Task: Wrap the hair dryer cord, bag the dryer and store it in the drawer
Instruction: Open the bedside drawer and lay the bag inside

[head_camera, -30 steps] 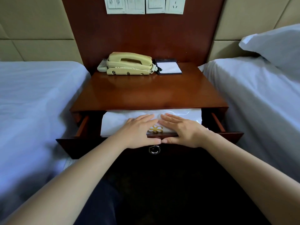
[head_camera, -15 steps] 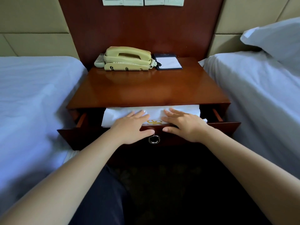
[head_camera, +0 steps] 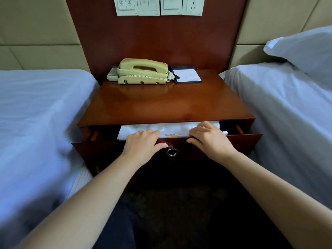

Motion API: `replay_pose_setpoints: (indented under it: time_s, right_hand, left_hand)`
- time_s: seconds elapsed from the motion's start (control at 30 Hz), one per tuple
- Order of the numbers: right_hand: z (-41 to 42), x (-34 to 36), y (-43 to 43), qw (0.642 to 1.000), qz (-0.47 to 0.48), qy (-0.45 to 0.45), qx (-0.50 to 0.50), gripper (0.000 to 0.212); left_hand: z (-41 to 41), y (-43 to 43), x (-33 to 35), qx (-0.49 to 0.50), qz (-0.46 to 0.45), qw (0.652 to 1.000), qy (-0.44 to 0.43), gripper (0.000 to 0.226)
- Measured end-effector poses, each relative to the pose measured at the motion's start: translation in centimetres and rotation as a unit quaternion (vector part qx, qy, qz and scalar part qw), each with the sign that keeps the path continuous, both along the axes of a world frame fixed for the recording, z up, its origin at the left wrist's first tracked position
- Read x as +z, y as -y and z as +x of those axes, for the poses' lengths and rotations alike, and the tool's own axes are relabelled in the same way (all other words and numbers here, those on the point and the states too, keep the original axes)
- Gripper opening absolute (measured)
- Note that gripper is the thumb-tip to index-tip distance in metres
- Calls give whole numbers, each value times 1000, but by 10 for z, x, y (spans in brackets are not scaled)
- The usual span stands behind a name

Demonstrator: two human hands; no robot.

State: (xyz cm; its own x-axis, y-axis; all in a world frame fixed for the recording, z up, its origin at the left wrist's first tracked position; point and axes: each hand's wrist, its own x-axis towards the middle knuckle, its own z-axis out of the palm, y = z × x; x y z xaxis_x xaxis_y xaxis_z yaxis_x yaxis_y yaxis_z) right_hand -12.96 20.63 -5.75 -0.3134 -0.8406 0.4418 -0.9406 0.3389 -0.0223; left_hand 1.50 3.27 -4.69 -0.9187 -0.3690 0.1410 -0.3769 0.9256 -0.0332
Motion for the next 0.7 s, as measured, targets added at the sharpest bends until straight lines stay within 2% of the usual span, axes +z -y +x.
replay_pose_setpoints:
  time_s: [0.1, 0.17, 0.2, 0.27, 0.3, 0.4, 0.57, 0.7]
  right_hand:
    - [0, 1, 4, 997, -39, -52, -43, 39]
    - [-3, 1, 7, 994, -52, -62, -70, 31]
    - [-6, 3, 8, 995, -47, -38, -79, 39]
    - [-15, 6, 11, 994, -22, 38, -98, 67]
    - [-20, 6, 14, 992, -2, 62, -108, 75]
    - [-32, 6, 24, 992, 27, 32, -118, 70]
    - [-38, 5, 32, 992, -4, -2, -127, 59]
    - [-27, 20, 30, 989, 31, 51, -135, 61]
  left_hand:
    - [-3, -2, 0, -56, -38, 993, -101, 34]
    - [-7, 4, -2, -72, -118, 982, -131, 37]
    - [-9, 9, -2, -63, -135, 977, -150, 46]
    - [-14, 18, -1, -37, -109, 982, -152, 65]
    - [-16, 22, -1, -28, -86, 985, -145, 69]
    - [-30, 32, -6, -13, -32, 993, -115, 68]
    - [-37, 38, -6, -21, -26, 990, -134, 67]
    - [-36, 28, 8, 3, -3, 998, -66, 65]
